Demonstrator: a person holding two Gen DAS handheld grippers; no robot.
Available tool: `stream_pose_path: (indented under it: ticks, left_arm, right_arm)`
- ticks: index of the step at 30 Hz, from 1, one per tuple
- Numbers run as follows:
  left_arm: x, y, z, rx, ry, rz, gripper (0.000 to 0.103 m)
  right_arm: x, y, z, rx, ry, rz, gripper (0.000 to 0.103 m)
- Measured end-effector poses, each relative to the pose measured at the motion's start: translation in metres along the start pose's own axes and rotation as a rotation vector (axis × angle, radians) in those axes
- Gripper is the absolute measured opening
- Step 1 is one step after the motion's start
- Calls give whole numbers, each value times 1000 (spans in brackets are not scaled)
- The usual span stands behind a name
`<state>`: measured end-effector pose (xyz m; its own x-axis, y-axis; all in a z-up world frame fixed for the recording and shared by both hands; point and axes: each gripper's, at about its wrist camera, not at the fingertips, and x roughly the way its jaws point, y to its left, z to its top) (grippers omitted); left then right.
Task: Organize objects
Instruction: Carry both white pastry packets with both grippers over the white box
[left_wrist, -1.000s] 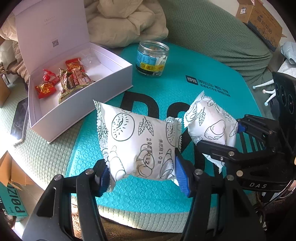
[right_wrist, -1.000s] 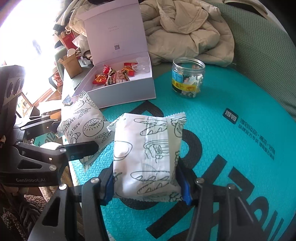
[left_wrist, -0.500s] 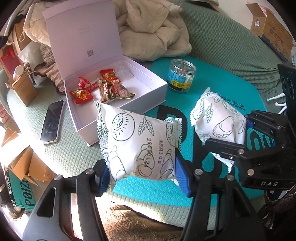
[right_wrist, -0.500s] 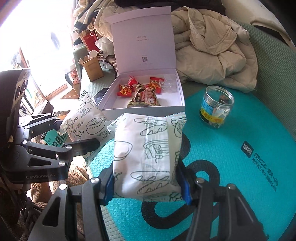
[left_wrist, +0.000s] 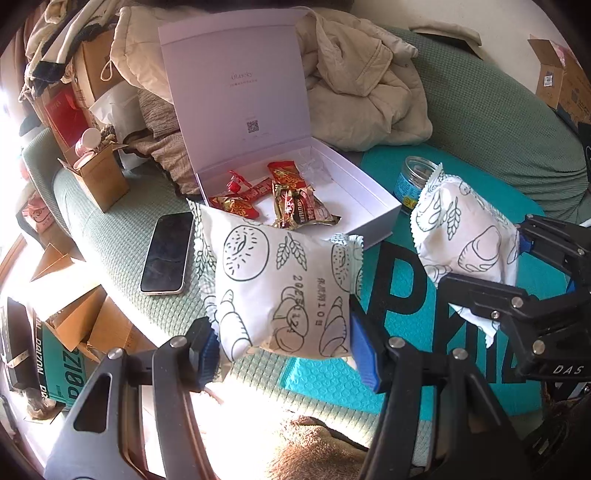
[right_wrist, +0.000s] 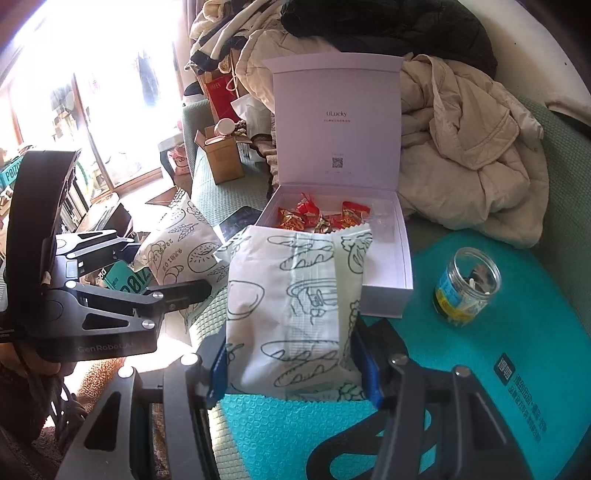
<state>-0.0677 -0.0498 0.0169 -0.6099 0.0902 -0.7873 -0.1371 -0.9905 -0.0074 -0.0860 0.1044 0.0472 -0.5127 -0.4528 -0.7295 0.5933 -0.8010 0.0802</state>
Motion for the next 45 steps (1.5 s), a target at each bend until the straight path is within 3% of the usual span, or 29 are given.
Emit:
stream_pose_path:
  ticks: [19, 45]
  left_arm:
    - [13, 6, 41, -13, -23, -10, 58]
    - [111, 30, 64, -63, 94, -26, 58]
  right_arm:
    - [12, -17, 47, -65, -34, -21, 57]
    - [95, -57, 63, -30, 45, -21, 57]
